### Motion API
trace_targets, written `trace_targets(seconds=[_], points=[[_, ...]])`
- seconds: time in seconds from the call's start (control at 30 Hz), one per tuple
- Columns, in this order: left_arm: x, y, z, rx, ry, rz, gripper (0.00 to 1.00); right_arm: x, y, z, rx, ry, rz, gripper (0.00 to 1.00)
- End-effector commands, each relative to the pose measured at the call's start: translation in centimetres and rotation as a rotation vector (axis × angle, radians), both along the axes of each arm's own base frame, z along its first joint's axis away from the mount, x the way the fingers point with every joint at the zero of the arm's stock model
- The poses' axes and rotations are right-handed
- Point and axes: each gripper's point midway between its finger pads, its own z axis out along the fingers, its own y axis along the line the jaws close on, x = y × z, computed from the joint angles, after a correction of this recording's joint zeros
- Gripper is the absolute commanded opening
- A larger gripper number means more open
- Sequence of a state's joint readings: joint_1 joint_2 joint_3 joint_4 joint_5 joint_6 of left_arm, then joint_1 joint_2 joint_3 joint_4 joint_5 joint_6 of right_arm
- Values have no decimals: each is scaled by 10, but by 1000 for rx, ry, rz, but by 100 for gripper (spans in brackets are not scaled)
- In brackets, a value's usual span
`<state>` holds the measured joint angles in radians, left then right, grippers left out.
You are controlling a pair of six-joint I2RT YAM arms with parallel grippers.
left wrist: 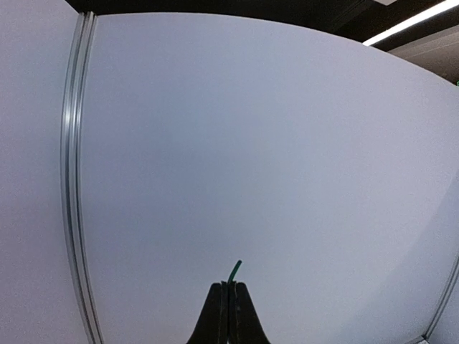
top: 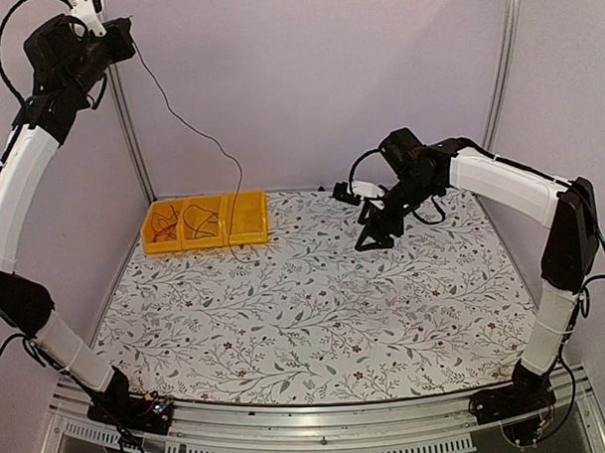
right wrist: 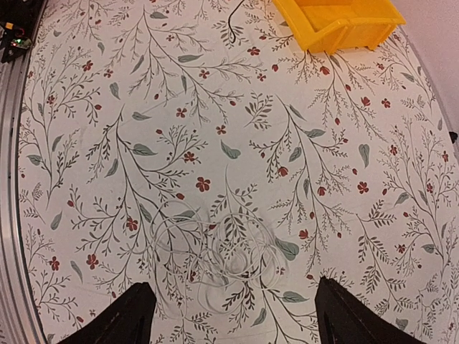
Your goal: Untangle the cables
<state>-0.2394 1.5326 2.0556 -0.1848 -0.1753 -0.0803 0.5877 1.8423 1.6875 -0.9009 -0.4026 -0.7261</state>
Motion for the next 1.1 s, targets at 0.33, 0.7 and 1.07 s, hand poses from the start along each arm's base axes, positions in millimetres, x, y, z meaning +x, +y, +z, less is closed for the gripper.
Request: trace_targets(seconds=[0.33,0.7,1.07], points=[[66,24,-22,-132,37,-140,0,-8,-13,15,-8,-28,-21,82],[67,24,22,-206,-114,-269,0,-7,-12,9,-13,-9,-27,82],[70,66,57,-324,-285,-300,0,-7,-8,-3,-25,17,-23,82]])
